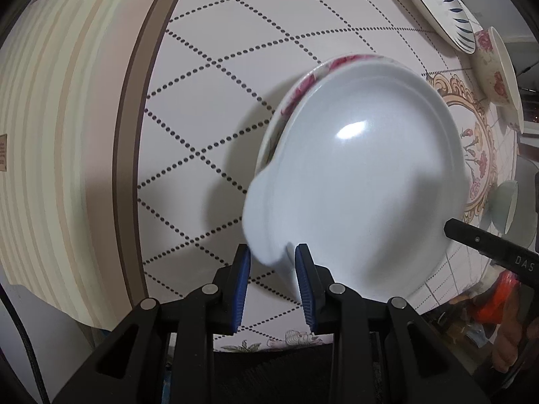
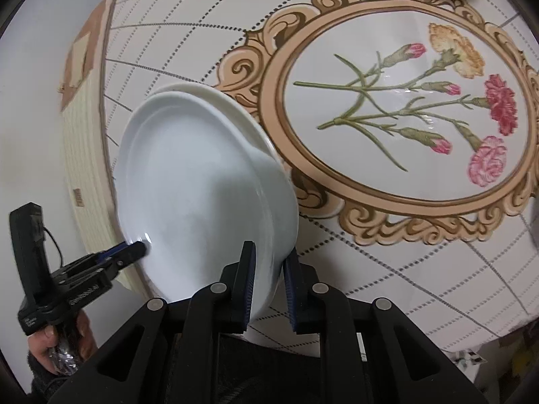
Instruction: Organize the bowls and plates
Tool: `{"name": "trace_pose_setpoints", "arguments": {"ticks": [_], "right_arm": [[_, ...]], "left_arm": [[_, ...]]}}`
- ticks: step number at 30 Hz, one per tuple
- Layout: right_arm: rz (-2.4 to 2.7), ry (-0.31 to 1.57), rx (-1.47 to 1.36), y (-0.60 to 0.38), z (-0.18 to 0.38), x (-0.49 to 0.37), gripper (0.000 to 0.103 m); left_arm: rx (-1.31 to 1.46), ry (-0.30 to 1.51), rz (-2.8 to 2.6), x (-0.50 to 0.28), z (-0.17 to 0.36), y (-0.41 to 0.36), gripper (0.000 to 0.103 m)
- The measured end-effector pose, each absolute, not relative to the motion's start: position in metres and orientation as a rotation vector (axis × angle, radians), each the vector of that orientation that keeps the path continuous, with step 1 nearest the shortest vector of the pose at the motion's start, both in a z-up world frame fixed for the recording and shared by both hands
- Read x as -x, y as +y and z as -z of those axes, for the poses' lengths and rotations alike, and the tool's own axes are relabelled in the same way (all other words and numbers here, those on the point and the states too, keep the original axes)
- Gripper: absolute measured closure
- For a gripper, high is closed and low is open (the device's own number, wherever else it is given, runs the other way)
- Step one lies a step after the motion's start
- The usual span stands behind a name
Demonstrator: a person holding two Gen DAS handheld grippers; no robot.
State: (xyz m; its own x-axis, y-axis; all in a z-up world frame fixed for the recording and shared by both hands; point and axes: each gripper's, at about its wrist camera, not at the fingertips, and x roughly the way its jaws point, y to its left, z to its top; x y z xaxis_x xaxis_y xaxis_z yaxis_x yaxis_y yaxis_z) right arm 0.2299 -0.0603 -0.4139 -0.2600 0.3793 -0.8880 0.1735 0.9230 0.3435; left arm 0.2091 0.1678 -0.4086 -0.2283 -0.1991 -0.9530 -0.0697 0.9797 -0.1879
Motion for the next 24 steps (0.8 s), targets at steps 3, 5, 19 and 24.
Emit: {"name": "trace_pose_setpoints", "arguments": {"ticks": [3, 5, 19, 24], "right_arm": [[-0.218, 1.854, -0.411, -0.061, 0.410, -0.227, 0.084], [-0.212, 1.842, -0.386, -0.063, 0.404, -0.226, 0.084], [-0.053, 1.488, -0.432, -0.125, 0.339, -0.326, 0.000], [0.012, 1.439, -0.534, -0.144, 0.358, -0.378, 0.000]], "left_arm": [[0.200, 1.812, 0.124, -0.204, 0.406, 0.165, 0.078], [0.191, 1.816, 0.126, -0.201, 0.399, 0.163, 0.078], [0.116, 1.470, 0.177, -0.323, 0.312, 0.127, 0.006], [0.109, 1.444, 0.189, -0.406, 0.323, 0.090, 0.006]]}}
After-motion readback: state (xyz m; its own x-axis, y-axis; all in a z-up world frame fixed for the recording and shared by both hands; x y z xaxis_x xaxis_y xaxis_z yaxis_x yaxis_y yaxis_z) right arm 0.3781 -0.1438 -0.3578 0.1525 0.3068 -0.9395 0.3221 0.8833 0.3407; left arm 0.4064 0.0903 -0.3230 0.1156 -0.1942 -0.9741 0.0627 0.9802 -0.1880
